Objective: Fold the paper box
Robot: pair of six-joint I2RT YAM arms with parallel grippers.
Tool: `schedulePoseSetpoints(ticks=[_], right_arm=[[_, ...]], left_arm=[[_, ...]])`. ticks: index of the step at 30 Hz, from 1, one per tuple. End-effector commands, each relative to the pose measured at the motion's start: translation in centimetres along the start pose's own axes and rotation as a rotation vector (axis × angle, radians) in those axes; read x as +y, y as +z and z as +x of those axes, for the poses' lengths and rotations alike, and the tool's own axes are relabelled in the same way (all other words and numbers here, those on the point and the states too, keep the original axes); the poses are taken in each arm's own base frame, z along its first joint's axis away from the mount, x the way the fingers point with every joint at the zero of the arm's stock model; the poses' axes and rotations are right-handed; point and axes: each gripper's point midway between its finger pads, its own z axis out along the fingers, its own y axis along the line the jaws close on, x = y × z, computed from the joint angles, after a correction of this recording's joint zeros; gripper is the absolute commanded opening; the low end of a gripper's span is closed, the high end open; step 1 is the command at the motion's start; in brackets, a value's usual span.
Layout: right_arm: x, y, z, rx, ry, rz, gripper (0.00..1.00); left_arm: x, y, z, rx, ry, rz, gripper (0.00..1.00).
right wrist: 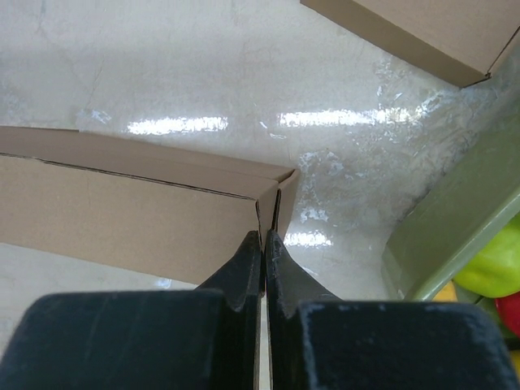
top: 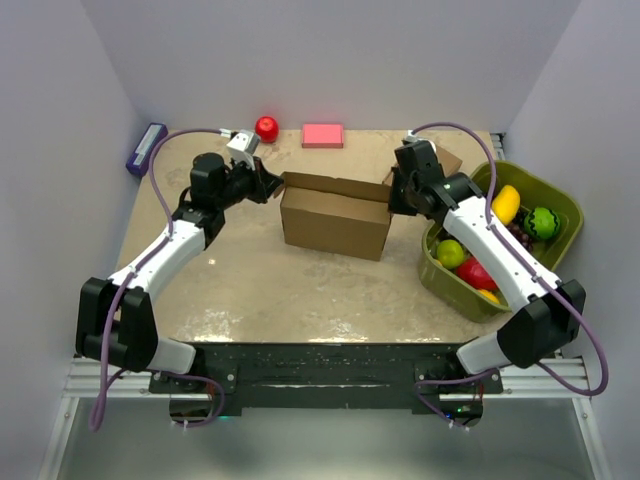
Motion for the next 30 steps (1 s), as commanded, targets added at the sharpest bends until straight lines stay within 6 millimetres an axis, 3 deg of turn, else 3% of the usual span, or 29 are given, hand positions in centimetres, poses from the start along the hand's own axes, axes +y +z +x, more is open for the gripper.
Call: schedulePoseSetpoints(ticks=[1, 17, 26, 30], right_arm=[[1.8, -0.2, 0.4, -0.018, 0.048, -0.055, 0.0], [0.7, 1.5, 4.5, 0.021, -0.039, 0.064, 0.0], [0.5, 1.8, 5.2, 0.021, -0.053, 0.091, 0.0], [0.6, 1.6, 5.0, 0.016, -0.052, 0.088, 0.0]], left_arm=[[-2.4, -0.1, 0.8, 0.049, -0.005, 0.078, 0.0], [-2.9, 0.1, -0.1, 0.032, -0.037, 0.09, 0.0], [-2.9, 0.3, 0.0, 0.053, -0.098, 0.074, 0.0], [-2.2, 0.1, 0.6, 0.083, -0.068, 0.044, 0.19]])
